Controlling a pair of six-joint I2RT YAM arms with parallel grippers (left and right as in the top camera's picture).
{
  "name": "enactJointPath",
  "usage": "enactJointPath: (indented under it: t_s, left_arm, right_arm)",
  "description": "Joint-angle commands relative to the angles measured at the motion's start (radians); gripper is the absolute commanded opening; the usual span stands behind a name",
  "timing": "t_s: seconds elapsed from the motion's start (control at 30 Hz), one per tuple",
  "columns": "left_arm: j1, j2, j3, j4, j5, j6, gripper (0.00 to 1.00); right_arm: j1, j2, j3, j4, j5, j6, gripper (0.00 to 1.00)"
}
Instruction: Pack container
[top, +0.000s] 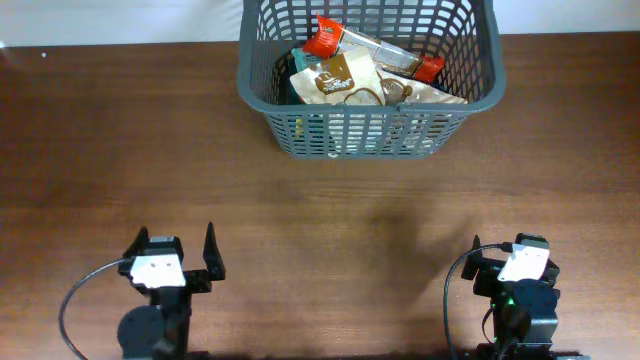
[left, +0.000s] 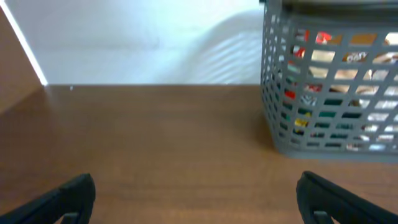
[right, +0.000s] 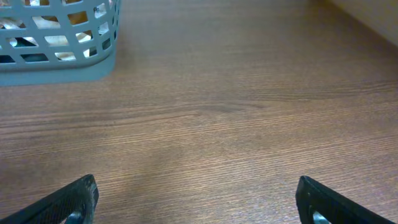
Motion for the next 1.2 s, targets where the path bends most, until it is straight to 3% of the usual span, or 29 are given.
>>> enactJointPath:
  t_s: [0.0, 0.47, 1.17]
  left_arm:
    - [-0.006, -0.034, -0.057, 0.03, -0.007, -0.006, 0.99]
    - [-0.006, -0.034, -0.168, 0.061, -0.008, -0.006, 0.99]
    - [-0.006, -0.034, -0.172, 0.071, -0.007, -0.006, 0.99]
  right_arm:
    - [-0.008, -0.01, -0.008, 0.002, -0.002, 0.012, 0.99]
    - [-0.008, -0.01, -0.008, 0.002, -0.002, 0.012, 0.99]
    - [-0.008, -0.01, -0.008, 0.002, -0.002, 0.012, 0.99]
